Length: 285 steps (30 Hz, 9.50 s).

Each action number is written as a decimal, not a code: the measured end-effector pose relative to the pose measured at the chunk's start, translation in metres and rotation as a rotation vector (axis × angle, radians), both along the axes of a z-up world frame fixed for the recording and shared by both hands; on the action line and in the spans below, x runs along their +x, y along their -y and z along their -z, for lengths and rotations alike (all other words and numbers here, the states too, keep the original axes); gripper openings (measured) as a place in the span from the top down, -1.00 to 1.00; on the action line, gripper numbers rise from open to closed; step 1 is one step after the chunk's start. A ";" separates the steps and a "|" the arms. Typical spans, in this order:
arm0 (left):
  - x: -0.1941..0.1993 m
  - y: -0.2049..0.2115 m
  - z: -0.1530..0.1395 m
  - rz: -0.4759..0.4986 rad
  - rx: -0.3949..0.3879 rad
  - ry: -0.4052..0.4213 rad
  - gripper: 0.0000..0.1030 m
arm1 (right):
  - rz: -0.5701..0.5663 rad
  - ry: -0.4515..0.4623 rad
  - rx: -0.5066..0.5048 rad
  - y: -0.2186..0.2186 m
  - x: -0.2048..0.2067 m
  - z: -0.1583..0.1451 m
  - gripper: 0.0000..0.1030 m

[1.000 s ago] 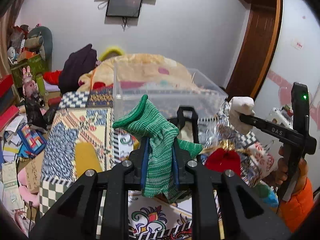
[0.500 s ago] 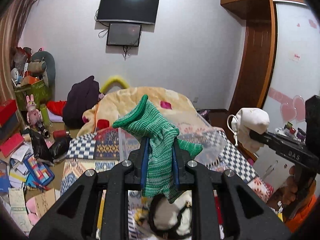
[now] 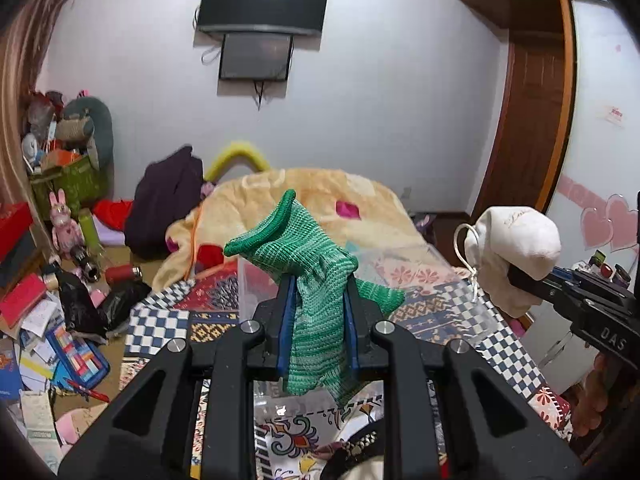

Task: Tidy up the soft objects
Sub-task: 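Lift the glove with the left tool while the right tool carries the pouch toward the clear box, then open the left tool over the box while the right tool releases the pouch inside, then grasp the black-strapped white bag with the left tool while the right tool grasps the red pouch, then carry the strapped bag with the left tool while the right tool carries the red pouch to the box, then release the strapped bag into the box with the left tool while the right tool drops the red pouch in, then grasp the yellow sponge with the left tool while the right tool grasps the braided black-white cord, then carry the sponge with the left tool while the right tool carries the cord to the box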

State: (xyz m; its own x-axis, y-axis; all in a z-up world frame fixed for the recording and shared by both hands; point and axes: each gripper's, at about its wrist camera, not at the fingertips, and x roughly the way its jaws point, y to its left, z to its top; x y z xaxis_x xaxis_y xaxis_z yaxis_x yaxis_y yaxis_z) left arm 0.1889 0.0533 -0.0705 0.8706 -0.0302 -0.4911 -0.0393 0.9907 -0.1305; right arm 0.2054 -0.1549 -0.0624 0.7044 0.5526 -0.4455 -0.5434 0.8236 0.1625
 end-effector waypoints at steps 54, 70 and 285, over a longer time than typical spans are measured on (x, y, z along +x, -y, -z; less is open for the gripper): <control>-0.065 0.018 0.001 0.115 0.044 -0.062 -0.57 | -0.021 0.008 -0.127 0.011 -0.045 0.010 -0.58; -0.079 0.028 0.075 0.134 0.018 -0.255 -0.57 | -0.079 -0.232 -0.222 0.009 -0.047 0.101 -0.54; 0.024 -0.008 0.042 0.033 -0.047 -0.169 0.31 | -0.116 -0.098 -0.197 -0.097 0.049 0.052 0.66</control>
State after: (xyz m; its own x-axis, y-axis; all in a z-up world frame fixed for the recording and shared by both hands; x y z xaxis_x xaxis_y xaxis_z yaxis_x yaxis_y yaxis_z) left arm 0.2132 0.0609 -0.1126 0.7738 -0.0838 -0.6279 -0.0321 0.9847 -0.1710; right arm 0.2546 -0.0577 -0.1143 0.5893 0.5232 -0.6156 -0.6257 0.7776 0.0619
